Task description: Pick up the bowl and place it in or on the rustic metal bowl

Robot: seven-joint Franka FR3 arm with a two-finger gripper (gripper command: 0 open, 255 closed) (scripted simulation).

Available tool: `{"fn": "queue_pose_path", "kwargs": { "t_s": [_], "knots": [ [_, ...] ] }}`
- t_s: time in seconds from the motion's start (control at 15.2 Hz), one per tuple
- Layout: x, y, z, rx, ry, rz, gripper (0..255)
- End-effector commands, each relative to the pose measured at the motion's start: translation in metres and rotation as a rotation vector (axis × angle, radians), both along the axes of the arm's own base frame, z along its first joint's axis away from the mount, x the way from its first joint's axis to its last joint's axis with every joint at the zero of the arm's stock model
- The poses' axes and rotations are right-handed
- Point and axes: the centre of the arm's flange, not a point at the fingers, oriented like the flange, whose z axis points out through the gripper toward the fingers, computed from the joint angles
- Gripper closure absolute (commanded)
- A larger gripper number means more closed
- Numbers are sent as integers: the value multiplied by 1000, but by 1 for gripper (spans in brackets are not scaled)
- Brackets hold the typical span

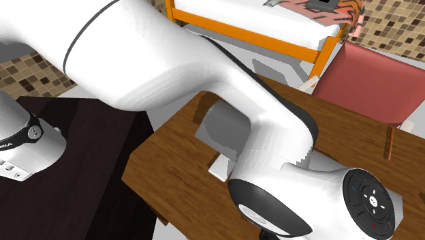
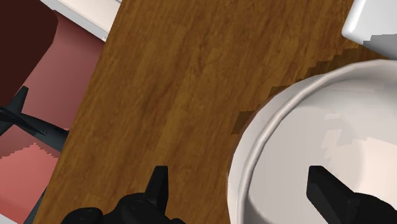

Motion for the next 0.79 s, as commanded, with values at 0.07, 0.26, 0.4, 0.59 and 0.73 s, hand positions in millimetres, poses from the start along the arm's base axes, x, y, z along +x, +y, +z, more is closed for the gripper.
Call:
{"fn": "queue_pose_path", "kwargs": {
  "t_s": [0.07, 0.26, 0.4, 0.59, 0.73],
  "knots": [
    [0, 0, 0, 0, 0, 0, 255],
    [0, 0, 0, 0, 0, 0, 255],
    [0, 0, 0, 0, 0, 0, 255],
    [0, 0, 0, 0, 0, 0, 255],
    [0, 0, 11, 0, 0, 0, 255]
  ]
}}
